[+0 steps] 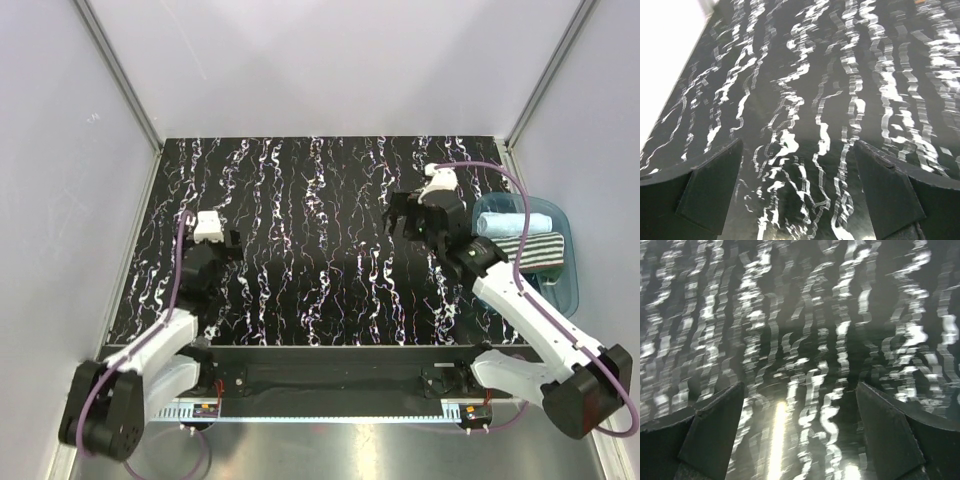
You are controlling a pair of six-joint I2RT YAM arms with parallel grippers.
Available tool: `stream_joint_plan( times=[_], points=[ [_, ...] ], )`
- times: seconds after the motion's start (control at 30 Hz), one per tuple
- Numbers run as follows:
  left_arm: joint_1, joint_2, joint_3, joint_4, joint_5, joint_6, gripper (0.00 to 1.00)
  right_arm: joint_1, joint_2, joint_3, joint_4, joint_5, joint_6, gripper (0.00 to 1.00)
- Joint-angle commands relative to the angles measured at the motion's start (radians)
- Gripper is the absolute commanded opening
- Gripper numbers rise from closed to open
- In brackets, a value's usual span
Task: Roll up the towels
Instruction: Place the rolled towel into the container
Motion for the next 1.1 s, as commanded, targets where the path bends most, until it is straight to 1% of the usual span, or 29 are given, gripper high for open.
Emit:
stream_joint_plan(
  times=[0.0,0.03,0.07,0.1,0.17,0.23,0.27,0.3,0.33,0.37,0.4,0.43,0.47,0.53,0.57,0.63,0.67,0.73,0.9,0.93,1.07],
  points=[
    [0.01,0.11,-0.016,0.339,-0.153,0.002,0.99,-0.041,-0.06,-0.05,0.181,0.138,-0.112,1.0],
    [0.012,0.167,-0.002,0.362,-0.156,0.011,0.99,-0.065,-0.063,-0.06,0.184,0.139,-0.125,1.0],
    [0.012,0.186,0.019,0.323,-0.156,0.011,0.99,-0.08,-0.063,-0.07,0.185,0.138,-0.132,1.0],
    [0.027,0.231,0.027,0.327,-0.133,0.044,0.99,-0.1,-0.063,-0.089,0.191,0.135,-0.142,1.0],
    [0.036,0.275,-0.005,0.388,-0.101,0.068,0.99,-0.161,-0.063,-0.113,0.203,0.098,-0.151,1.0],
    [0.073,0.339,-0.054,0.558,-0.063,0.077,0.99,-0.202,-0.063,-0.168,0.246,0.075,-0.154,1.0],
    [0.082,0.362,-0.101,0.63,0.003,0.088,0.99,-0.232,-0.063,-0.188,0.265,0.067,-0.156,1.0],
    [0.102,0.377,-0.105,0.696,-0.001,0.082,0.99,-0.248,-0.058,-0.23,0.309,0.064,-0.152,1.0],
    [0.124,0.365,-0.102,0.666,0.02,0.065,0.99,-0.261,-0.06,-0.248,0.328,0.046,-0.142,1.0],
    [0.142,0.362,-0.096,0.64,0.099,0.054,0.99,-0.281,-0.054,-0.265,0.344,0.024,-0.133,1.0],
    [0.173,0.391,-0.091,0.652,0.136,0.055,0.98,-0.312,-0.049,-0.299,0.401,0.009,-0.11,1.0],
    [0.194,0.413,-0.096,0.667,0.182,0.048,0.97,-0.329,-0.042,-0.313,0.421,-0.022,-0.096,1.0],
    [0.207,0.449,-0.112,0.731,0.213,0.048,0.98,-0.341,-0.023,-0.327,0.441,-0.037,-0.085,1.0],
    [0.219,0.425,-0.087,0.648,0.242,0.042,0.99,-0.361,-0.002,-0.362,0.507,-0.06,-0.085,1.0],
    [0.224,0.448,-0.094,0.714,0.247,0.045,0.99,-0.364,0.018,-0.377,0.524,-0.062,-0.085,1.0],
    [0.224,0.425,-0.08,0.652,0.221,0.019,0.99,-0.374,0.034,-0.397,0.593,-0.068,-0.082,1.0],
    [0.224,0.436,-0.077,0.661,0.156,0.007,0.99,-0.38,0.047,-0.419,0.619,-0.065,-0.082,0.99],
    [0.225,0.436,-0.07,0.643,0.151,-0.006,0.99,-0.398,0.06,-0.432,0.673,-0.059,-0.093,1.0],
    [0.225,0.441,-0.067,0.646,0.148,-0.006,0.99,-0.452,0.072,-0.446,0.705,-0.05,-0.125,1.0],
    [0.225,0.442,-0.068,0.654,0.148,-0.007,0.99,-0.459,0.069,-0.445,0.701,-0.04,-0.129,1.0],
    [0.225,0.444,-0.067,0.654,0.148,-0.006,0.99,-0.485,0.034,-0.402,0.584,0.036,-0.16,1.0]
  ],
)
